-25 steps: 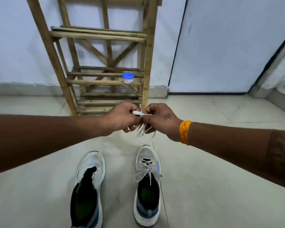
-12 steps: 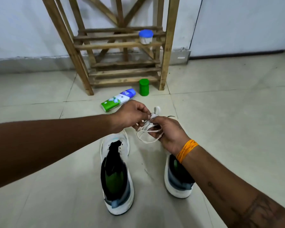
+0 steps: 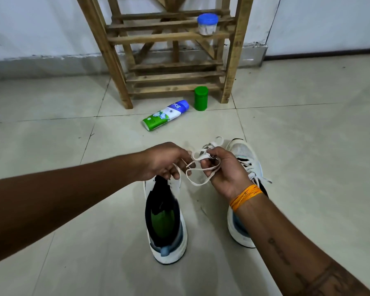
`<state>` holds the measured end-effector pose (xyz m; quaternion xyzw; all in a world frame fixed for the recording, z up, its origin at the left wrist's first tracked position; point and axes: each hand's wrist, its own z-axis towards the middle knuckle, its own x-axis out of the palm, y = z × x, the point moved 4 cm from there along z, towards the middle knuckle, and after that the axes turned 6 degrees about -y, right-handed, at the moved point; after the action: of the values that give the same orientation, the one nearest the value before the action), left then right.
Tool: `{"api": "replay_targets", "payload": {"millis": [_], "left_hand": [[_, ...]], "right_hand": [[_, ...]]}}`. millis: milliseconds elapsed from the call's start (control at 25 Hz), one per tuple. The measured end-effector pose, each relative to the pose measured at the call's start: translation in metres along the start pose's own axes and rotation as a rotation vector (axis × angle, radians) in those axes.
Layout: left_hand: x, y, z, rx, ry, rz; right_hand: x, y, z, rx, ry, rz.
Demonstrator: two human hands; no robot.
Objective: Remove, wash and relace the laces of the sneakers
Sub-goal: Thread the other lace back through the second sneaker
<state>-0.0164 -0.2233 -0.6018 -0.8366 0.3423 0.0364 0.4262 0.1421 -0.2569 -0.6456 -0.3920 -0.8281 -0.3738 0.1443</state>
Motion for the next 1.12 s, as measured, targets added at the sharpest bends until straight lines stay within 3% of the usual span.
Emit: {"api": "replay_targets", "payload": {"millis": [120,200,240,320,400,440,520,640,760,880,1040,1120], "left_hand": [[0.001,-0.001,0.000,0.124,-0.015,-0.068],[-0.008,-0.007,0.004,0.230,-0.123,0.078],[-0.015,-0.012,0.005,0.335,-0.180,0.305],[-0.019,-0.024,0.002,0.570,-0.286,0.822],[-0.017,-0.030,-0.003,0.671,-0.327,1.049],[-0.015,-0.032,-0.005,0.684,-0.328,1.088],[-0.010,-0.034,-0.006,0.714,-0.319,1.171],[-0.010,-0.037,-0.012,0.800,-0.328,1.256],[-0.013,-0.037,-0.019,0.900,-0.361,1.196],[-0.033,-0.030,-0.028,0.895,-0.394,0.904],[-0.053,0.006,-0.042,0.677,-0.523,0.457],[-0.054,0.033,-0.043,0.499,-0.610,0.396]], "right_hand": [[0.001,-0.005,0.001,0.002,-0.005,-0.010],[-0.001,-0.007,0.000,-0.054,-0.025,-0.084],[-0.004,-0.006,0.000,-0.147,-0.067,-0.236],[-0.012,-0.002,0.000,-0.452,-0.189,-0.774],[-0.012,0.001,-0.006,-0.790,-0.269,-1.241],[-0.009,0.002,-0.013,-0.945,-0.247,-1.316],[-0.002,0.002,-0.021,-1.117,-0.105,-1.289],[0.007,-0.001,-0.019,-0.947,0.052,-1.175],[0.010,0.001,-0.016,-0.837,0.099,-1.009],[0.016,-0.003,-0.018,-0.741,0.186,-0.839],[0.024,-0.018,-0.013,-0.667,0.274,-1.040],[0.025,-0.024,-0.009,-0.697,0.219,-1.098]]}}
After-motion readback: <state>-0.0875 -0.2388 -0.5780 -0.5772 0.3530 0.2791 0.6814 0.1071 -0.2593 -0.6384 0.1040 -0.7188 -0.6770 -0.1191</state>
